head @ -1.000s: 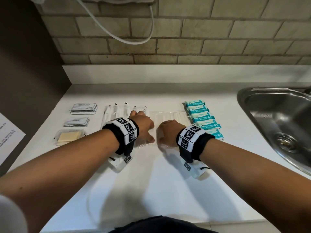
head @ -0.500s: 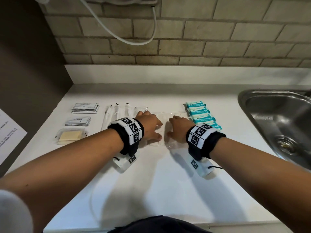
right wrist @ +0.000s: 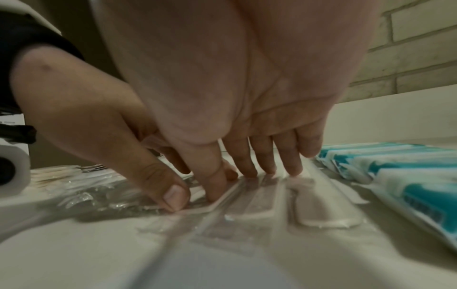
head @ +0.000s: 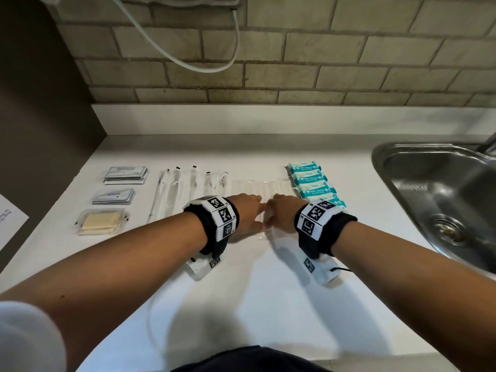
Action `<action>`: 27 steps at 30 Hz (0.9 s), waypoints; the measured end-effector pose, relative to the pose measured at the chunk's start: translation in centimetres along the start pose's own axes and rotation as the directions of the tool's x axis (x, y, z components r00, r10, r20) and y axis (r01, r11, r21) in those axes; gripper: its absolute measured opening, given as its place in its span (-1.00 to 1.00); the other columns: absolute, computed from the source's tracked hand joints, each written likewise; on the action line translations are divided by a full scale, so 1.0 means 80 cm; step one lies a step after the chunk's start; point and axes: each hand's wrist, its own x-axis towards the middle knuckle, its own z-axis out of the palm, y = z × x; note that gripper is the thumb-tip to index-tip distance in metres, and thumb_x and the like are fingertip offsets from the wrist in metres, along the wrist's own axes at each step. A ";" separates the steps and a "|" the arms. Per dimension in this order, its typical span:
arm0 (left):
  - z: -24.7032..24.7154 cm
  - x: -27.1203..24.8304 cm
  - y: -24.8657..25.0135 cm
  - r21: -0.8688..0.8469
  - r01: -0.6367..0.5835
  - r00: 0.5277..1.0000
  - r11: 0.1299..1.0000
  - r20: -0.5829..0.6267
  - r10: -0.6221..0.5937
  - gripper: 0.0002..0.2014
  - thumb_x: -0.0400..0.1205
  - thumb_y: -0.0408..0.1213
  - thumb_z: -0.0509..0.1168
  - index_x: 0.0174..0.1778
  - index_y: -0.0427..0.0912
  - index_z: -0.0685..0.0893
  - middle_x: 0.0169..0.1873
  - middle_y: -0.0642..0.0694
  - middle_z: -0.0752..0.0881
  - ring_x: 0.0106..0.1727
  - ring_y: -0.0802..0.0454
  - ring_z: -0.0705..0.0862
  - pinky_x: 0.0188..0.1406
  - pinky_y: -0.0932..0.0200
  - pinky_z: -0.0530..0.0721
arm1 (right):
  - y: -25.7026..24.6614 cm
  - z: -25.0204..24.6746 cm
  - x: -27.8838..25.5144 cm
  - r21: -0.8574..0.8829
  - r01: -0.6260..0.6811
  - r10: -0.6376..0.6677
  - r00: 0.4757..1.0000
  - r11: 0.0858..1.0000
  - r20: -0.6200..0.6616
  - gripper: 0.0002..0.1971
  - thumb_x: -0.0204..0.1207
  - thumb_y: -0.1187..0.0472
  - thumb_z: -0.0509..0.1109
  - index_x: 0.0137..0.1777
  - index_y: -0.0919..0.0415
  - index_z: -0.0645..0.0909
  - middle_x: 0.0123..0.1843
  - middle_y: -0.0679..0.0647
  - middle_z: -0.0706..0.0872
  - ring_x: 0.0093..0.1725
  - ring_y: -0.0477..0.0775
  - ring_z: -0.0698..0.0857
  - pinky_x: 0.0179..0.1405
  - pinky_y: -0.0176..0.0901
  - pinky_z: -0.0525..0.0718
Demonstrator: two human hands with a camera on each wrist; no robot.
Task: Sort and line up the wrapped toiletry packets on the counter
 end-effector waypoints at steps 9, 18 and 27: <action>0.002 0.008 -0.005 -0.043 -0.008 0.999 0.999 -0.048 0.006 -0.44 0.60 0.18 0.22 0.48 0.01 0.46 0.48 -0.17 0.47 0.44 -0.21 0.50 0.35 -0.13 0.54 | 0.008 0.003 0.009 0.007 -0.032 0.033 0.996 0.999 -0.086 -0.67 0.50 0.03 0.39 0.20 0.17 0.66 0.15 0.13 0.65 0.11 0.19 0.70 0.07 -0.01 0.68; 0.002 0.009 0.001 -0.028 0.008 1.000 1.000 -0.028 -0.009 -0.44 0.62 0.14 0.22 0.50 -0.02 0.47 0.49 -0.12 0.47 0.44 -0.19 0.48 0.32 -0.16 0.56 | 0.011 0.008 0.020 0.018 -0.064 0.065 0.997 0.998 -0.038 -0.82 0.50 0.10 0.40 0.03 0.07 0.77 -0.02 0.05 0.77 -0.04 0.11 0.76 0.05 -0.01 0.76; 0.004 0.011 -0.001 -0.049 0.005 0.999 0.999 -0.040 -0.007 -0.48 0.59 0.11 0.26 0.46 0.00 0.52 0.44 -0.12 0.52 0.40 -0.18 0.53 0.31 -0.18 0.57 | 0.015 0.013 0.026 -0.013 -0.058 0.057 0.997 0.998 -0.061 -0.80 0.52 0.11 0.39 0.07 0.09 0.76 0.01 0.07 0.76 0.00 0.12 0.76 0.06 0.00 0.75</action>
